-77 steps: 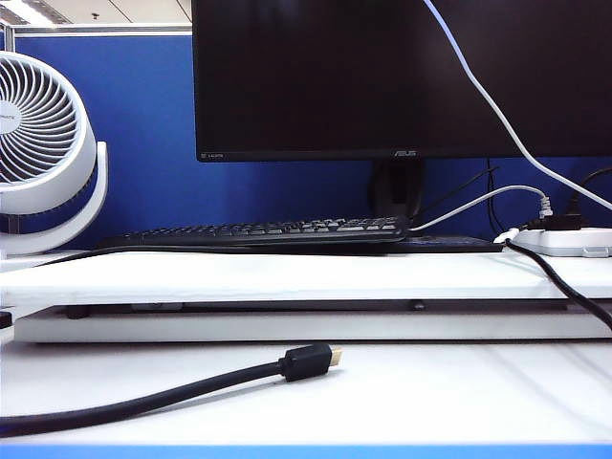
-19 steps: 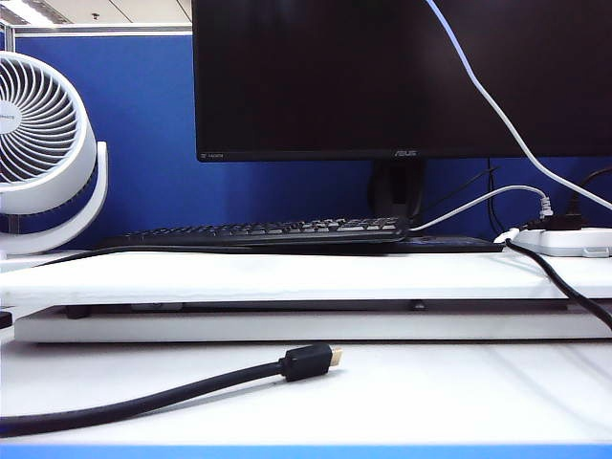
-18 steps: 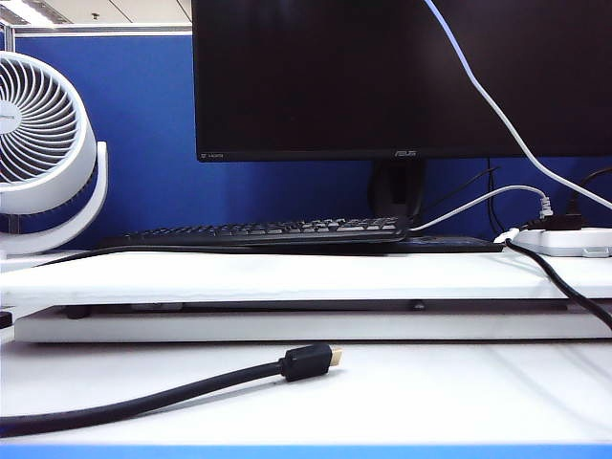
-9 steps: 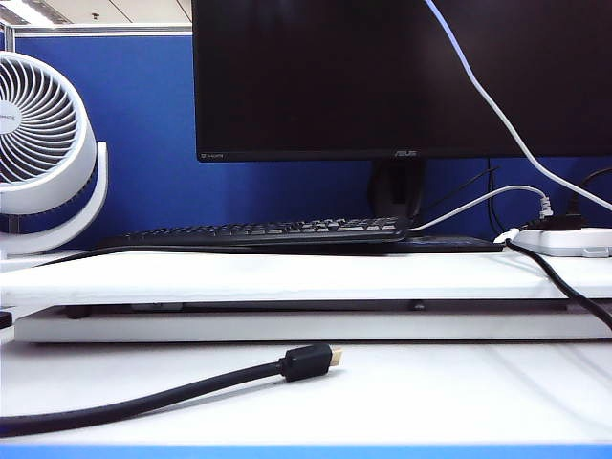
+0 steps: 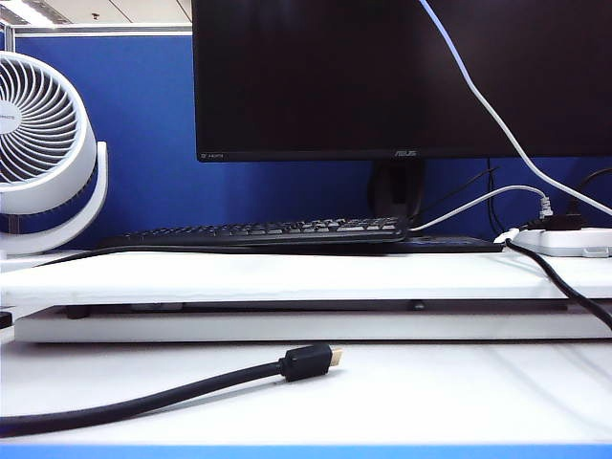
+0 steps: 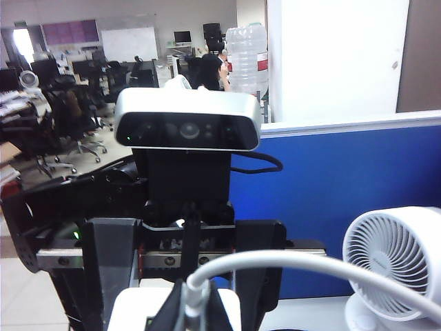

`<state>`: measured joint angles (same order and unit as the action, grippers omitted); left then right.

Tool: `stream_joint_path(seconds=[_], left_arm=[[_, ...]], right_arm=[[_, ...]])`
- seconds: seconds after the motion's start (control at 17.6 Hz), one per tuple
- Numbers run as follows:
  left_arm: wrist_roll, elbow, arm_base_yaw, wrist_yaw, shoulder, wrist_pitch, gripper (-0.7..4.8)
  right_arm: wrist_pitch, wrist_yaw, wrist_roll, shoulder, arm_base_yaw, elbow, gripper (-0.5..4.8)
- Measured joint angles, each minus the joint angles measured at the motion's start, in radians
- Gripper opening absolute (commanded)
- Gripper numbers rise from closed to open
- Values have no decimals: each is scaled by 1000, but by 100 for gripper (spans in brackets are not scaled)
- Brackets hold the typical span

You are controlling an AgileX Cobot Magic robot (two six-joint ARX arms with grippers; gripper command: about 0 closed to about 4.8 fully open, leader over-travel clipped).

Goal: Pick up the Type-C charging cable and the charging base, insert one end of the Type-C charger into the corresponding slot on the base, and finally place the plugged-in charger back on the table.

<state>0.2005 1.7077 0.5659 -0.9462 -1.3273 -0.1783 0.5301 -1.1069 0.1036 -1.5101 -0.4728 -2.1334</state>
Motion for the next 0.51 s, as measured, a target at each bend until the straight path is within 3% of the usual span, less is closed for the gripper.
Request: stream_joint_path(seconds=[0.51], left_arm=[[-1, -3, 0, -1, -5, 27, -6]], right_arm=[[25, 5, -49, -4, 1, -5, 0]])
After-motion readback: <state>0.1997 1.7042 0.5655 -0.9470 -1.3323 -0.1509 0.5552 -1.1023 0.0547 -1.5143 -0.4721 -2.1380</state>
